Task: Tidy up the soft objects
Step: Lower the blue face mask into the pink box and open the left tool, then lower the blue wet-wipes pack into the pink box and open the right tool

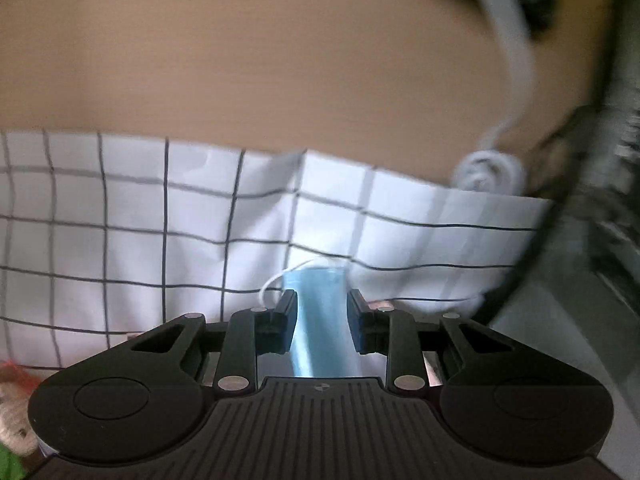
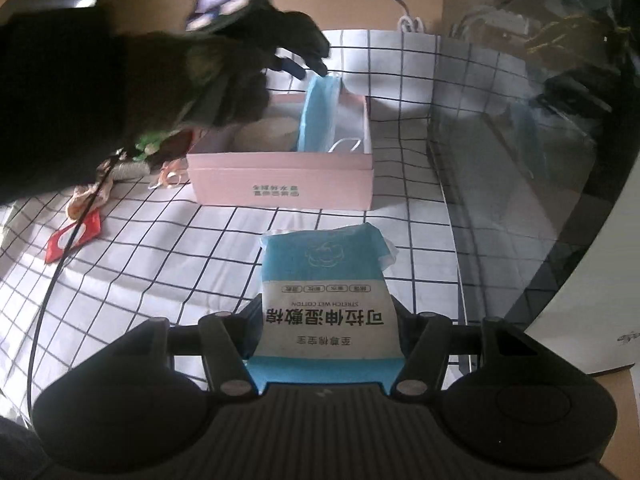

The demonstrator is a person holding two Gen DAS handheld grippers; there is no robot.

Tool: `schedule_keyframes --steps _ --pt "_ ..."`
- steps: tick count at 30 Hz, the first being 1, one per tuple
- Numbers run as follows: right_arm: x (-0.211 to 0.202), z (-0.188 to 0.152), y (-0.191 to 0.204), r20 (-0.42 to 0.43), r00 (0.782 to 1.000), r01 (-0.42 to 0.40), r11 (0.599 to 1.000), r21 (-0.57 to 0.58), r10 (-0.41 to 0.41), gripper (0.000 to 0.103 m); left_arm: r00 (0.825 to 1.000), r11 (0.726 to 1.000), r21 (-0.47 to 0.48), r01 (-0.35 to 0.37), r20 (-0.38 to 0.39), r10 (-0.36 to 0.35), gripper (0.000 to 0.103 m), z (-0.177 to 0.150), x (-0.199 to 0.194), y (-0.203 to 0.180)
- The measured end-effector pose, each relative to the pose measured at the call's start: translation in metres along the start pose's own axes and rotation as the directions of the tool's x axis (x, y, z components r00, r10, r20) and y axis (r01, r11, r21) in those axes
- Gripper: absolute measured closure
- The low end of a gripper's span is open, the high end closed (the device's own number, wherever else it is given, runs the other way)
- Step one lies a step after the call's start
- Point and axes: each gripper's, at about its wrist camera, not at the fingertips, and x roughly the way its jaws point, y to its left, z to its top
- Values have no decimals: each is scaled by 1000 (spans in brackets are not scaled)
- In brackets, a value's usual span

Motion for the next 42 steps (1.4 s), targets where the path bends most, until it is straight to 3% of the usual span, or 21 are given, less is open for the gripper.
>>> schedule_keyframes --steps 2,3,6,12,13,16,18,21,25,27,29,30,32,34,36,37,42 --pt "-1 -1 2 -2 1000 2 1000 -8 -2 43 998 1000 16 -23 -65 24 74 0 18 3" --pt "-2 -1 2 -3 1000 3 1000 -9 -3 43 998 999 36 -26 -50 28 74 -2 19 2" --pt "-2 -2 0 -7 1000 4 1000 6 -4 43 996 997 61 38 -88 -33 79 -11 14 -1" --pt "7 4 1 -18 1000 10 1000 17 -10 43 960 992 15 123 -255 -115 83 -42 16 0" --pt "7 5 2 -13 1000 7 1000 13 -7 43 943 990 -5 143 -304 -138 83 -44 17 0" --pt "6 12 5 2 1000 14 1000 -11 -14 43 854 982 7 186 -496 -158 81 -57 19 -7" --pt "6 18 6 15 1000 27 999 -21 -26 43 844 978 -7 206 -505 -181 79 -60 8 -5" --pt "6 30 4 26 999 44 999 -13 -44 43 832 960 -101 260 -481 -276 79 -58 -14 7" --pt "4 53 -2 52 997 59 998 19 -60 43 864 941 -93 324 -376 -335 79 -40 -51 16" --pt "2 73 -4 79 994 67 997 46 -70 43 903 945 -65 321 -278 -326 79 -34 -79 22" --pt "2 98 -5 120 990 58 995 85 -68 43 952 961 -37 275 -131 -278 79 -35 -117 33" --pt "5 110 -4 135 989 46 994 103 -59 43 965 967 -40 251 -66 -253 79 -41 -136 36" --pt "21 137 -5 154 987 22 989 149 -45 43 971 969 -76 237 10 -237 79 -52 -162 53" --pt "43 160 -3 172 984 6 985 172 -36 42 973 965 -122 231 38 -229 79 -70 -186 69" --pt "74 179 -1 201 979 -16 986 168 -18 37 976 964 -150 217 34 -214 79 -92 -203 82" --pt "90 184 2 191 981 -8 988 155 -22 29 979 965 -164 203 28 -201 79 -102 -210 88" --pt "135 169 18 108 985 123 987 101 -134 28 991 974 -194 115 -44 -126 79 -155 -238 119"
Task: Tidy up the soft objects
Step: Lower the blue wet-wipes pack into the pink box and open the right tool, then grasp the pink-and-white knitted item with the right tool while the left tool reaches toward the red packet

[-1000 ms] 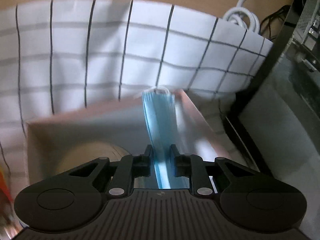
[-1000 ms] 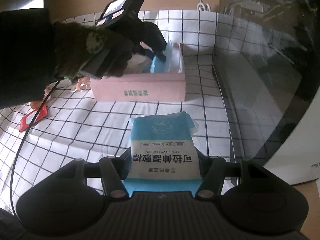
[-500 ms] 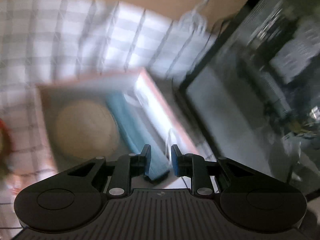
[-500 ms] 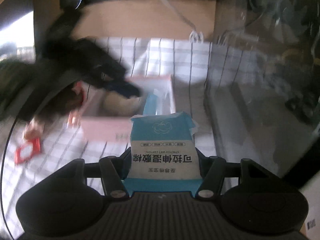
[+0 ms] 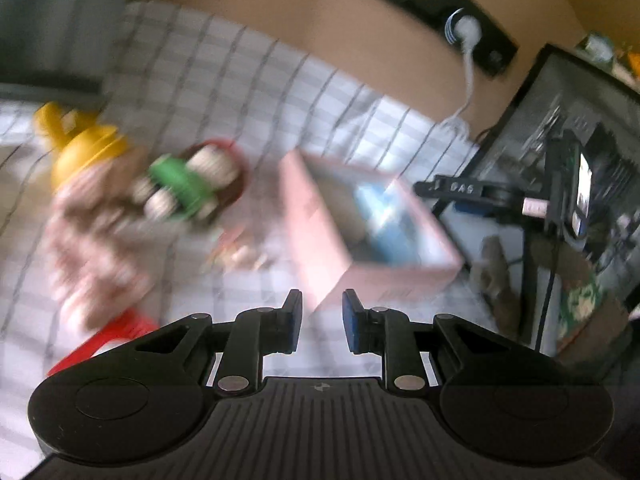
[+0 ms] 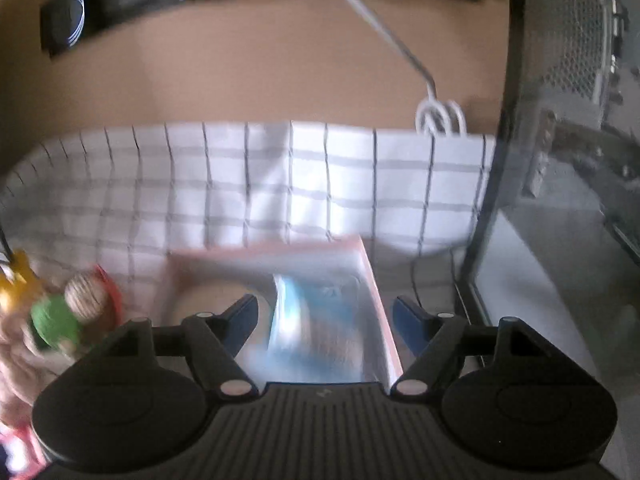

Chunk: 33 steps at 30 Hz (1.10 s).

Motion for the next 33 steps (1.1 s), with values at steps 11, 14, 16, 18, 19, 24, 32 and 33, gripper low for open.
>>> schedule_keyframes --steps 11,14,16,18,19,24,32,33 --pt "-61 -70 78 -24 983 -182 956 -231 181 28 948 937 -143 -318 -17 319 79 -27 -60 105" --pt "-68 -82 115 -129 934 -356 903 -240 334 28 932 906 -228 -356 -16 363 79 -25 -72 133" --pt "-73 -94 148 -166 899 -437 851 -291 405 28 935 908 -236 -345 -5 354 79 -21 -82 143" --pt "-76 -101 178 -162 886 -464 809 -362 435 28 945 924 -208 -321 -2 328 79 -17 -87 147" --pt "-75 -101 191 -148 887 -459 797 -392 438 28 951 935 -183 -304 -9 308 79 -15 -88 148" --pt "-49 -71 226 -120 885 -462 818 -343 450 28 967 960 -118 -255 -39 252 79 -17 -99 146" --pt "-1 -59 311 -153 889 -456 812 -365 431 29 965 963 -85 -256 -79 249 79 -31 -118 161" --pt "9 -61 322 -171 901 -433 824 -366 398 29 964 963 -77 -258 -84 251 79 -33 -120 163"
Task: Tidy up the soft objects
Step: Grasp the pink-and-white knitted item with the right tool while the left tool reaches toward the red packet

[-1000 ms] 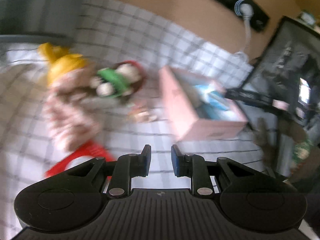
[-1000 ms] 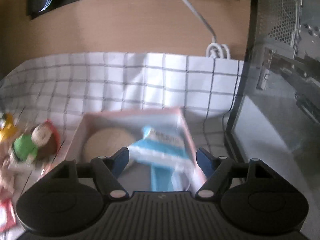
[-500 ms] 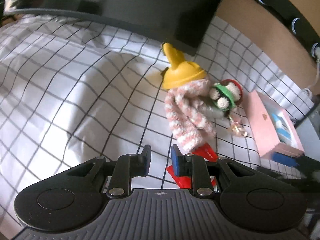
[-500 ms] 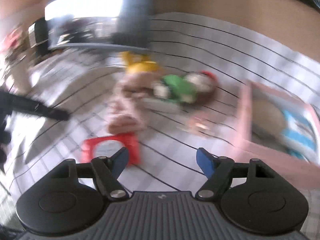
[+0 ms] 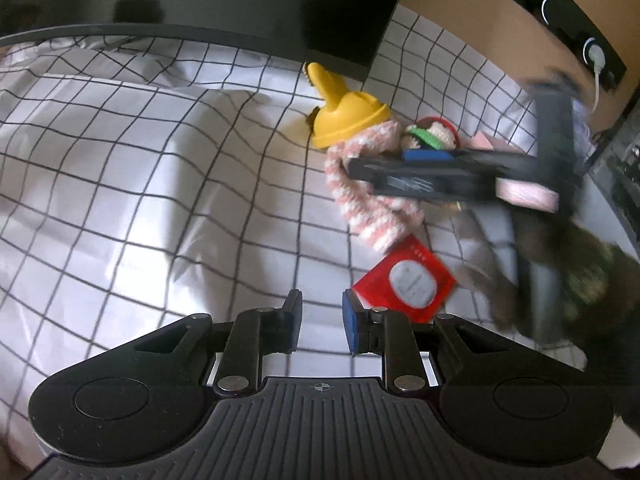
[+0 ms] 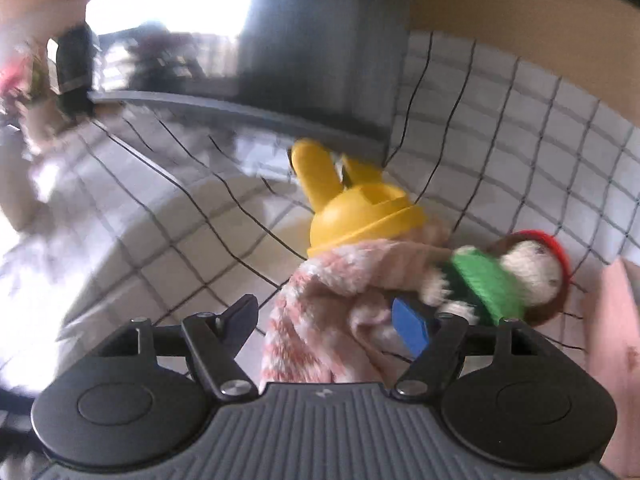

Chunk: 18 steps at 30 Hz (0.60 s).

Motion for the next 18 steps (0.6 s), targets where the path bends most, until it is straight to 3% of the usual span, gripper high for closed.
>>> schedule_keyframes --steps 3,5,6,7,9,13,18 --pt "32 1 11 -50 996 79 997 -22 -80 30 1000 1000 11 0 -13 0 79 -2 -3 8" --pt "34 1 21 -45 991 119 989 -91 -124 67 1000 1000 15 3 -21 -3 79 -2 -4 13" --pt "28 2 21 -47 991 118 988 -96 -123 70 1000 1000 20 7 -22 -6 79 -2 -4 15" --pt "19 4 18 -40 994 100 992 -77 -103 79 1000 1000 26 10 -23 -9 79 -2 -4 16" --pt "-9 7 5 -21 997 67 997 -35 -68 82 999 998 63 24 -25 -23 79 0 -2 15" --pt "-88 6 -27 77 994 80 996 25 -82 84 996 979 183 89 -37 -84 79 10 6 -1" --pt "-178 -22 -73 124 972 191 977 93 -202 84 986 917 363 166 -84 -145 79 33 29 -39"
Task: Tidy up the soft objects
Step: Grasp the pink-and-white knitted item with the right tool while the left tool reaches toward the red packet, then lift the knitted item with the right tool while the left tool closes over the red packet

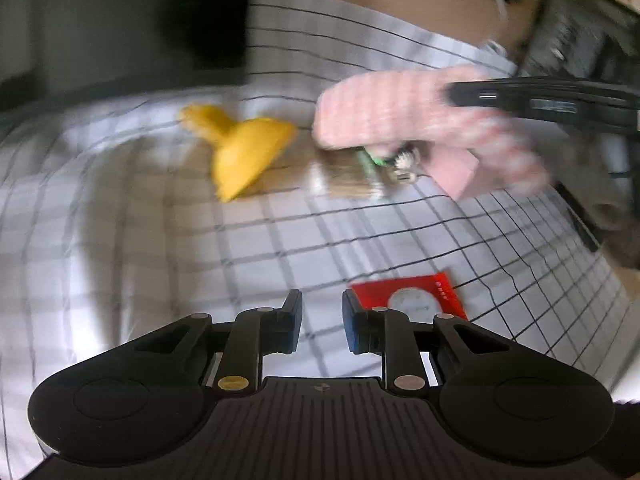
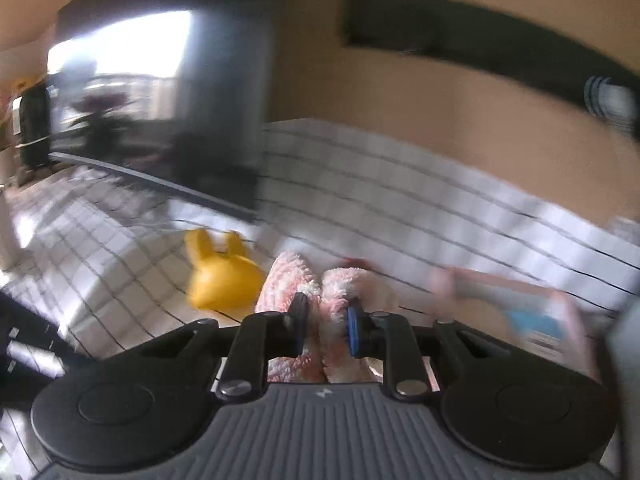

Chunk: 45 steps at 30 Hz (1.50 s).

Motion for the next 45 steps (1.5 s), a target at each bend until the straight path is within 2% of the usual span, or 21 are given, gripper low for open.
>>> schedule_keyframes --steps 4,6,8,10,12,13,14,17,21,23,25,28,30,31,32,34,37,39,42,45 --pt "-35 -26 -41 -27 989 144 989 39 -143 84 994 991 87 101 -52 -97 79 20 28 -21" --pt "-47 -45 -59 -51 978 206 977 48 -203 84 989 983 145 110 -116 -93 79 24 42 -33" --pt "-55 -68 -69 -75 960 272 962 26 -269 83 985 987 129 99 -153 -79 79 23 49 -35" --pt "-57 -95 -80 -128 941 316 949 15 -312 83 984 993 69 93 -159 -81 79 20 47 -34" --pt "-52 -119 -90 -202 929 320 947 22 -309 81 979 992 1 125 -162 -123 79 13 41 -33" --pt "-51 -127 -92 -227 930 304 952 31 -289 80 974 989 -45 141 -172 -147 79 9 39 -32" --pt "-51 -135 -97 -248 934 279 959 56 -258 75 968 983 -99 155 -182 -171 79 5 38 -32" --pt "-53 -145 -105 -265 944 234 966 109 -199 61 951 942 -293 164 -206 -230 79 -9 40 -27" --pt "-62 -141 -115 -197 967 184 976 119 -159 59 969 907 -417 50 -198 -145 79 -11 53 -21" --pt "-66 -136 -122 -149 980 150 980 128 -130 46 978 884 -467 2 -185 -100 79 -7 61 -18" --pt "-58 -128 -126 -125 987 119 984 135 -102 42 985 866 -500 -17 -155 -71 79 -1 68 -16" --pt "-33 -126 -131 -140 989 76 985 153 -55 42 992 877 -478 -36 -125 -27 79 15 82 -22" --pt "-9 -131 -134 -221 975 22 983 185 20 42 994 893 -448 -39 -112 -13 79 25 92 -29" --pt "-2 -135 -134 -257 965 7 980 200 45 45 994 902 -430 -35 -106 -12 79 30 95 -34" --pt "2 -139 -132 -294 955 10 983 186 46 60 994 912 -409 -36 -106 -8 79 33 96 -39" --pt "-4 -147 -126 -305 952 54 995 84 -26 73 995 935 -352 -49 -102 14 79 36 87 -52" --pt "-18 -159 -137 -306 946 129 990 49 -108 73 987 970 -201 -134 -111 113 79 32 71 -80" --pt "-25 -167 -150 -307 944 152 985 82 -120 73 976 973 -121 -194 -128 179 79 24 68 -95" --pt "-32 -175 -161 -292 952 139 981 139 -93 70 973 975 -113 -193 -155 174 79 14 76 -104" --pt "-33 -176 -157 -283 954 139 983 117 -101 66 969 972 -97 -213 -148 197 76 11 84 -113"
